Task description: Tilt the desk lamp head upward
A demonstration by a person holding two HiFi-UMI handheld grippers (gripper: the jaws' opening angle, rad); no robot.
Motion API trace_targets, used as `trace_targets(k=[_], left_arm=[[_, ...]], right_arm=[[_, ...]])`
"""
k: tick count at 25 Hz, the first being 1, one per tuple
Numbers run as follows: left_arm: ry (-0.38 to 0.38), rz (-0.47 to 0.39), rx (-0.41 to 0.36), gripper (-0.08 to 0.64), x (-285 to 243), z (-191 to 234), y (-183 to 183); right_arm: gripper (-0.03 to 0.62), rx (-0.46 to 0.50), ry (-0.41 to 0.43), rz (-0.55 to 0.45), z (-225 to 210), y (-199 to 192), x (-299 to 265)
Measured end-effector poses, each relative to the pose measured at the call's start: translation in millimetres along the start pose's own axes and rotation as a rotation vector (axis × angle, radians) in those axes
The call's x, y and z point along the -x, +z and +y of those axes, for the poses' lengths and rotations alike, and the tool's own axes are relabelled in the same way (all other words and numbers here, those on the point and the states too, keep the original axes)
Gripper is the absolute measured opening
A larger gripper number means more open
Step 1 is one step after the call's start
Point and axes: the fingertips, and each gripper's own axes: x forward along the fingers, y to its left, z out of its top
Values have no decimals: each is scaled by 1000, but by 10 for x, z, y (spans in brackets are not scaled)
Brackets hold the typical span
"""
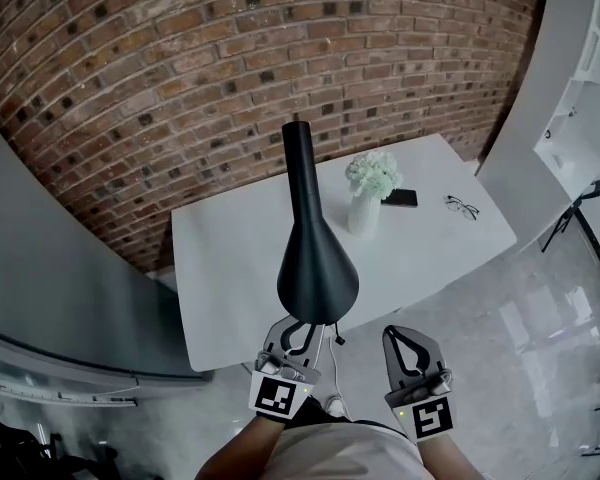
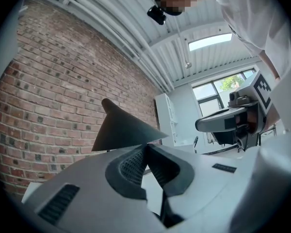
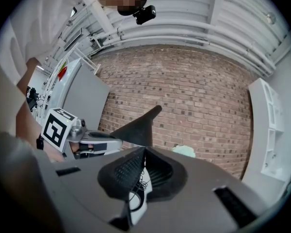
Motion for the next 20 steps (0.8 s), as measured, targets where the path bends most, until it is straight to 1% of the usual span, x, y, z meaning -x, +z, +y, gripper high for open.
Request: trace_targets(k=[6, 9, 11, 20], left_arm=[[3, -10, -40, 6, 39, -91, 167], [-26, 21, -125, 6, 47, -140, 189], [-37, 37, -163, 6, 53, -150, 181], [-25, 34, -179, 6, 81, -114, 331]], right_arm=[[17, -8, 20, -29, -17, 53, 6], [17, -11, 41, -31, 37, 52, -31], [17, -9, 57, -41, 91, 58, -67], [17, -27, 104, -60, 202, 118, -207]])
